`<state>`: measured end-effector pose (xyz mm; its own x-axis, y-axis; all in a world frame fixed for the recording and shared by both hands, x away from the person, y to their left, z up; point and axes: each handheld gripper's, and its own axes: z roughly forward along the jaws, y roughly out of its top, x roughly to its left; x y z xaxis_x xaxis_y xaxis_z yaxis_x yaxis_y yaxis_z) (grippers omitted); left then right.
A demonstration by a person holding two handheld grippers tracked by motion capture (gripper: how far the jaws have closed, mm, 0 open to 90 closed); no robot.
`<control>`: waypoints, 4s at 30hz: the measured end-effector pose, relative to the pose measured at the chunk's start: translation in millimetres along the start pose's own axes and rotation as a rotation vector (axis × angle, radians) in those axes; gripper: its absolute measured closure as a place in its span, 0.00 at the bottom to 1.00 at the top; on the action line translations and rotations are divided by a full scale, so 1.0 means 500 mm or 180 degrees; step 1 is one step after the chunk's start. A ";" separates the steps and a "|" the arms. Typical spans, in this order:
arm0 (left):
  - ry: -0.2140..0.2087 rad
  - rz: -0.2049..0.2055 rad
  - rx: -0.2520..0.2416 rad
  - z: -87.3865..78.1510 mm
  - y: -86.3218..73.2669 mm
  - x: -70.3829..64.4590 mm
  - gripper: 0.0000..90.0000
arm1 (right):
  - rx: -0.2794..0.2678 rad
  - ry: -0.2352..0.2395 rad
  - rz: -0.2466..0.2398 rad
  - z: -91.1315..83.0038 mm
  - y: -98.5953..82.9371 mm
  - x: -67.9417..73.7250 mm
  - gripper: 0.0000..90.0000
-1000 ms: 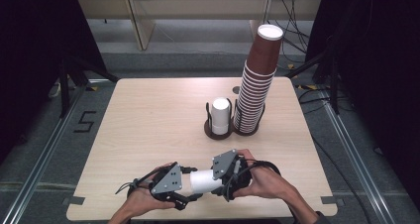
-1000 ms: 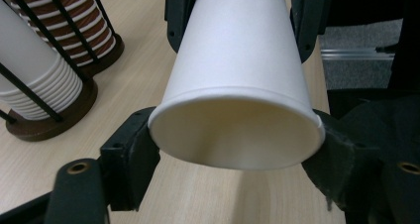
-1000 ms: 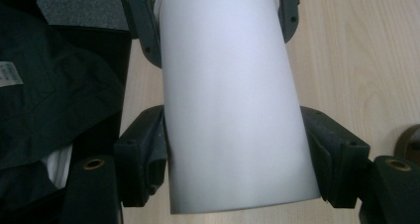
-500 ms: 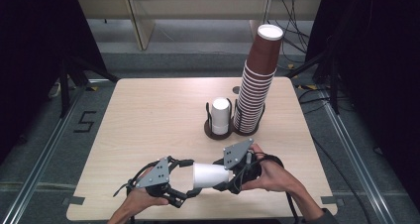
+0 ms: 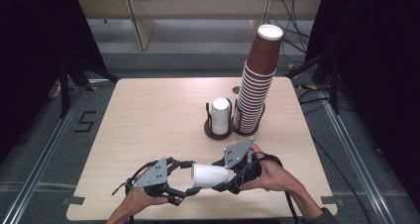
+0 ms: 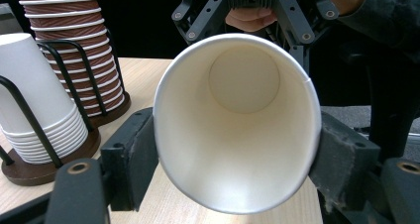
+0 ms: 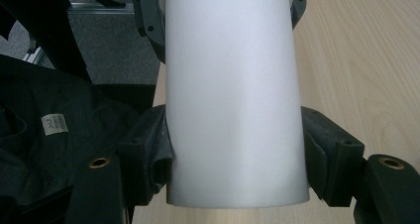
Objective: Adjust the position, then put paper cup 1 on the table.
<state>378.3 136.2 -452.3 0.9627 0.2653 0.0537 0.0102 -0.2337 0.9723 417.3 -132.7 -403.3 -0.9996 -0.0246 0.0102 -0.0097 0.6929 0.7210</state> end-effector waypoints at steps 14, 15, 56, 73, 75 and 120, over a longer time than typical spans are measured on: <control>0.0179 -0.0091 0.0341 0.006 0.013 -0.006 0.30 | 0.0226 -0.0369 -0.0051 0.003 0.013 0.013 0.25; 0.0196 -0.0115 0.0354 0.007 0.013 -0.007 0.30 | 0.0256 -0.0395 -0.0075 0.004 0.015 0.015 0.25; 0.0311 -0.0586 -0.0423 0.016 0.020 -0.020 0.19 | -0.0460 -0.0095 0.0005 0.014 0.001 -0.002 0.35; 0.0424 -0.0685 -0.0497 0.001 0.023 -0.007 0.27 | -0.0400 -0.0204 0.0248 0.021 -0.010 -0.006 0.21; 0.0515 -0.0618 -0.0422 -0.005 0.027 -0.006 0.27 | -0.0359 -0.0260 0.0292 0.015 -0.016 -0.007 0.19; 0.1814 -0.0715 0.0587 -0.043 -0.001 0.076 0.26 | -0.0012 -0.0870 0.0785 -0.051 -0.152 -0.003 0.23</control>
<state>409.2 166.4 -445.8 0.6371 0.7706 0.0152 0.2904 -0.2582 0.9214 420.4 -203.6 -440.7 -0.9417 0.3365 -0.0010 0.2320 0.6513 0.7225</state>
